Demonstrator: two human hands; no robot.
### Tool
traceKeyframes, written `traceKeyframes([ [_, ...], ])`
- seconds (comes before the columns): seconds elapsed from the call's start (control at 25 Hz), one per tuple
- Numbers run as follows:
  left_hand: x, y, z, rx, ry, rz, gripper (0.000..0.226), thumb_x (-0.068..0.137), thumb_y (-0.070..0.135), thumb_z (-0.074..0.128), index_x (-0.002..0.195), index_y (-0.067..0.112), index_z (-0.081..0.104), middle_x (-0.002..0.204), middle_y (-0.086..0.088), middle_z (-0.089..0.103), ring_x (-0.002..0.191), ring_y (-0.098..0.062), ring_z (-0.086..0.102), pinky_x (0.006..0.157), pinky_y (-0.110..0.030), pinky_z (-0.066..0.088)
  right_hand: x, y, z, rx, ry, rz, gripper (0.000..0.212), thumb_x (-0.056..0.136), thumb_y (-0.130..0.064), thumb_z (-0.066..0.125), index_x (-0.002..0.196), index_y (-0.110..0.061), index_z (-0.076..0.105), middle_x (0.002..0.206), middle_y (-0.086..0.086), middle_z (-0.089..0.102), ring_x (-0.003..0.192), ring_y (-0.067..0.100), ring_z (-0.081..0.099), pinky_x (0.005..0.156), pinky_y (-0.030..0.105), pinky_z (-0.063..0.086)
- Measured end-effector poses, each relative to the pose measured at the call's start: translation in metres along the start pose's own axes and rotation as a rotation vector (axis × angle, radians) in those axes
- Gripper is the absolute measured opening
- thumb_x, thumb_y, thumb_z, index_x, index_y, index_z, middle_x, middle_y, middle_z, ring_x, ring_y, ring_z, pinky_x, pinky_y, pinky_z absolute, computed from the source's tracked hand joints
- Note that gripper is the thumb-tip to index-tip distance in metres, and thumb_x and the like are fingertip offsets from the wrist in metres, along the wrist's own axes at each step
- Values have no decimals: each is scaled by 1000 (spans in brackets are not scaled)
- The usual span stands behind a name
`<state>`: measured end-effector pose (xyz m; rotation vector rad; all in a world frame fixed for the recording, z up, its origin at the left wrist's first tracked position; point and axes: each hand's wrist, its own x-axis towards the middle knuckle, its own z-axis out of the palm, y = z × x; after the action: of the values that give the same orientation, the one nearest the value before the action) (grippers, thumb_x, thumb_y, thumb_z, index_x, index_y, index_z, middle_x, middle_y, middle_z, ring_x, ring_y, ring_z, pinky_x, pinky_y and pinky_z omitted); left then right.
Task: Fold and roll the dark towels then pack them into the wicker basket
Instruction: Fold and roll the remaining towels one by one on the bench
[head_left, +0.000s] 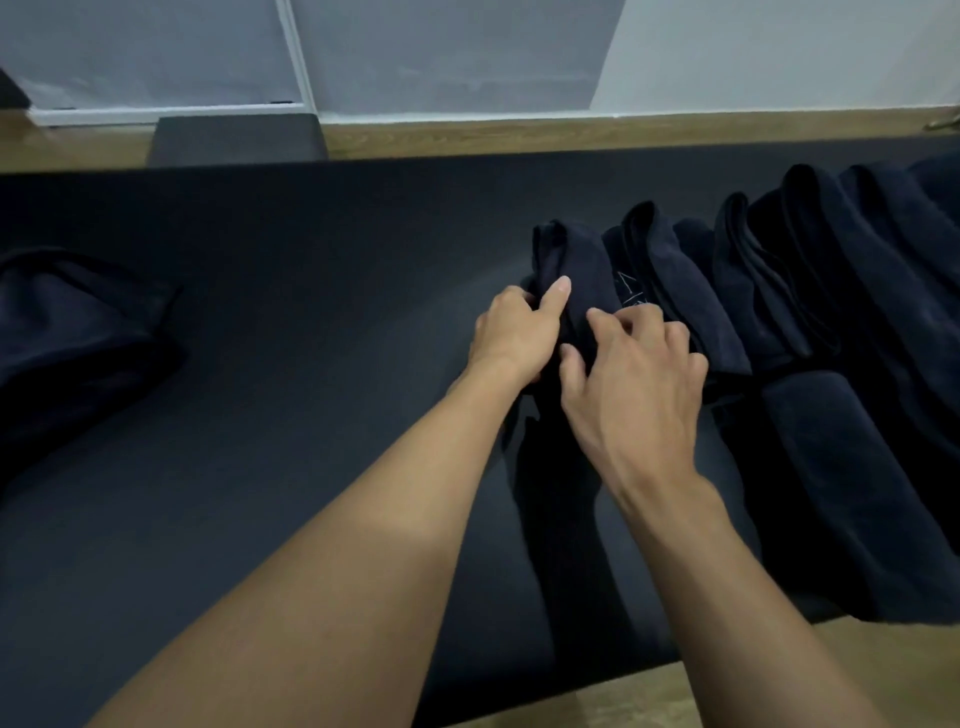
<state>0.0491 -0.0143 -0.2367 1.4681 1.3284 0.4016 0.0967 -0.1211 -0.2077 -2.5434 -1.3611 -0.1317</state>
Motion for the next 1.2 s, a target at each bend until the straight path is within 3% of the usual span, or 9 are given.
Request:
traceKeyframes([
  [0.12,-9,-6,-11,-32,-45,7,53,95,59,46,124,16,58,111,-3,64,89,-23,69,72,-43,62,-2,-11,-3,15,3,-16,40,94,-38,56,128,-17,57,129,5,52,118,27,46,92,41,35],
  [0.32,-22,-15,-55,-18,-14,25,47,101,51,41,99,11,66,89,-8,70,83,-22,67,65,-32,54,-13,-50,-1,177,54,-158,36,91,-28,58,127,-22,59,125,1,53,113,23,49,89,37,33],
  [0.48,-33,-49,-128,182,237,89,30,100,43,47,108,21,66,104,1,68,98,-18,63,86,-36,51,-29,-115,15,377,-109,-337,49,92,-16,55,140,-22,47,125,0,54,111,19,52,91,35,34],
  [0.6,-50,-81,-200,542,489,107,26,94,30,57,118,22,62,119,-6,62,114,-27,56,98,-44,45,-29,-169,33,456,-294,-511,47,95,-15,51,141,-22,44,129,0,54,116,22,51,95,38,37],
  [0.76,-97,-129,-286,792,768,-147,43,90,28,65,130,21,53,133,-10,50,124,-34,43,101,-50,31,-28,-251,59,513,-489,-693,54,95,-19,57,146,-22,39,140,4,48,124,26,48,100,40,43],
  [0.84,-115,-156,-304,814,696,-282,50,89,33,67,134,20,50,133,-10,52,125,-33,45,101,-50,30,-28,-289,65,495,-529,-761,65,93,-21,62,151,-26,32,152,2,34,131,28,40,103,41,42],
  [0.92,-122,-170,-313,822,634,-325,36,92,32,63,126,20,57,125,-8,61,119,-31,50,97,-46,30,-27,-317,69,347,-526,-854,69,92,-26,63,152,-30,29,156,1,28,133,31,35,104,45,40],
  [1.08,-138,-158,-337,586,417,-323,15,84,34,67,83,18,68,88,-3,64,86,-25,57,86,-38,42,-29,-339,61,91,-455,-1032,36,93,-30,58,129,-34,58,126,-1,60,120,26,48,92,40,37],
  [1.2,-142,-148,-352,340,147,-402,26,79,35,77,68,13,69,67,-1,61,64,-17,58,63,-31,51,-18,-323,46,154,-916,-1033,26,86,-23,66,112,-27,70,97,-5,69,89,13,61,75,27,44],
])
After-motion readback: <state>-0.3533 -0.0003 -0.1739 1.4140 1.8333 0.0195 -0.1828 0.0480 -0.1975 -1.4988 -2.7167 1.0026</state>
